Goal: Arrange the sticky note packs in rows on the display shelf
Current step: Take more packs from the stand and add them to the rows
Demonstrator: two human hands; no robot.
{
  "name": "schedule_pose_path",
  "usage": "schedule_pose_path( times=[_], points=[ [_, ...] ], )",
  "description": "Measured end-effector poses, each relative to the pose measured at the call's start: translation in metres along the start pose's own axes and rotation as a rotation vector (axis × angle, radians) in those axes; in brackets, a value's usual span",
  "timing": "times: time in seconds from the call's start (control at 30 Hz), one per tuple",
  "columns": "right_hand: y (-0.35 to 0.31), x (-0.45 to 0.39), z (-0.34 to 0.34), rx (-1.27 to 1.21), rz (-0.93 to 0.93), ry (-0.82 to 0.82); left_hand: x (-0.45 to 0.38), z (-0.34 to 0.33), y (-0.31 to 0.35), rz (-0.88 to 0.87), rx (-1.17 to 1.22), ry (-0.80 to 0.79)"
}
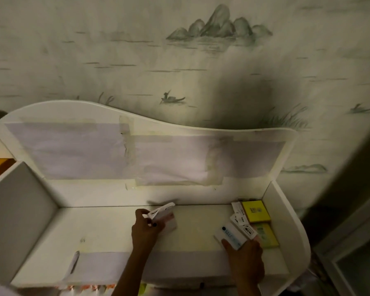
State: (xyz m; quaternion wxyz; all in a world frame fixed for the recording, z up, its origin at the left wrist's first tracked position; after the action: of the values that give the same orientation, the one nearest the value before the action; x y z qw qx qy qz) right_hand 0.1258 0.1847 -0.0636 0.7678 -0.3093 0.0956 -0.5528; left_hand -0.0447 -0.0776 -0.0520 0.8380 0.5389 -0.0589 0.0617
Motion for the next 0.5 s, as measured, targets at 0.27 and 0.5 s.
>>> schedule_pose_path(
  times=[0.27,0.5],
  points=[
    [0.005,-0.018,-0.02,-0.079,0.053,-0.069,0.016,0.003,0.011,0.089,0.344,-0.167],
    [-0.004,-0.012,-0.019,0.03,-0.049,-0.053,0.032,0.007,0.013,0.137,0.477,-0.165]
  ],
)
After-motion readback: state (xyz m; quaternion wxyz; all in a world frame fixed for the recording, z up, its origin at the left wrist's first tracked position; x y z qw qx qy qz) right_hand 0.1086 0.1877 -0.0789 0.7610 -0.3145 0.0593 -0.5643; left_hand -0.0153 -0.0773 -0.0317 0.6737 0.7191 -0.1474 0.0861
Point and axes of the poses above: each hand's wrist, its own x-axis away from the middle knuckle, its own z-axis out of the back of the hand, y = z × x, the point moved 5 cm from there along -x, towards the middle knuckle, and after that the axes turned 3 degrees about x, right-handed, at the moved point
